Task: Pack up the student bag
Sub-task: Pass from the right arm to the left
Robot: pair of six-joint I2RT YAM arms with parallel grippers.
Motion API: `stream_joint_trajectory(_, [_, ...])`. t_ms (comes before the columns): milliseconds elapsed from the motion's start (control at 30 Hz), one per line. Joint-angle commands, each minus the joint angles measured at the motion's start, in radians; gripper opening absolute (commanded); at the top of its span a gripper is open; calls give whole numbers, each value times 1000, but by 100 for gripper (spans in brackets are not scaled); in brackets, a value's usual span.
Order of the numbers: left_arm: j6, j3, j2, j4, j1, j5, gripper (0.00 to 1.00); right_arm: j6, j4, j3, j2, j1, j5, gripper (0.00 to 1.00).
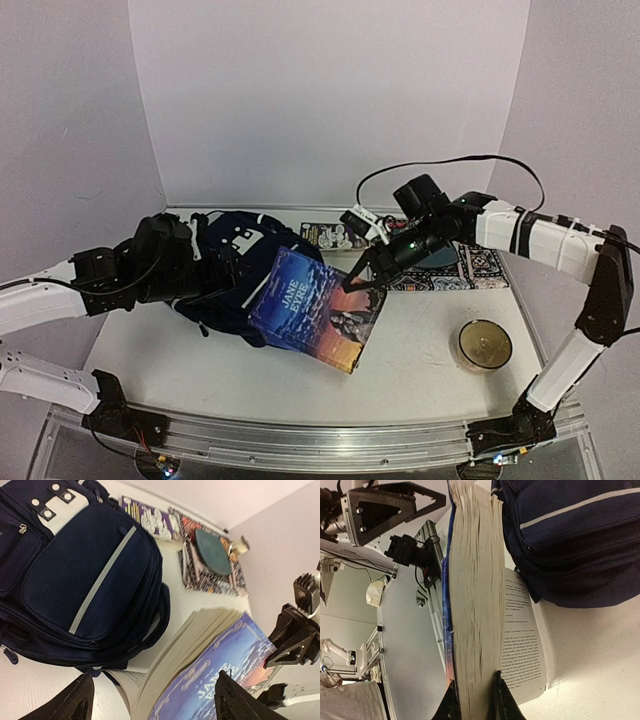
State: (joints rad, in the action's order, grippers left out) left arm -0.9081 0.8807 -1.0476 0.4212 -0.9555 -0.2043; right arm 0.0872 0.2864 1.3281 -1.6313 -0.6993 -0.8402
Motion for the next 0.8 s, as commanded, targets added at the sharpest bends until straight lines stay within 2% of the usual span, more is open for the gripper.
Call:
stream_joint_trajectory(0, [-83, -50, 64, -163, 4, -41, 85, 172, -216, 32, 113, 11, -80, 0])
stream_joint_trajectory(267, [-182, -119, 23, -404, 4, 42, 85, 452, -602, -86, 191, 11, 63, 0])
stream_joint_trajectory(533, [-241, -148, -9, -576, 4, 69, 85, 538, -711, -132, 249, 11, 127, 0])
stream_joint_trajectory(767, [-230, -75, -92, -590, 4, 73, 85, 640, -866, -192, 291, 11, 165, 0])
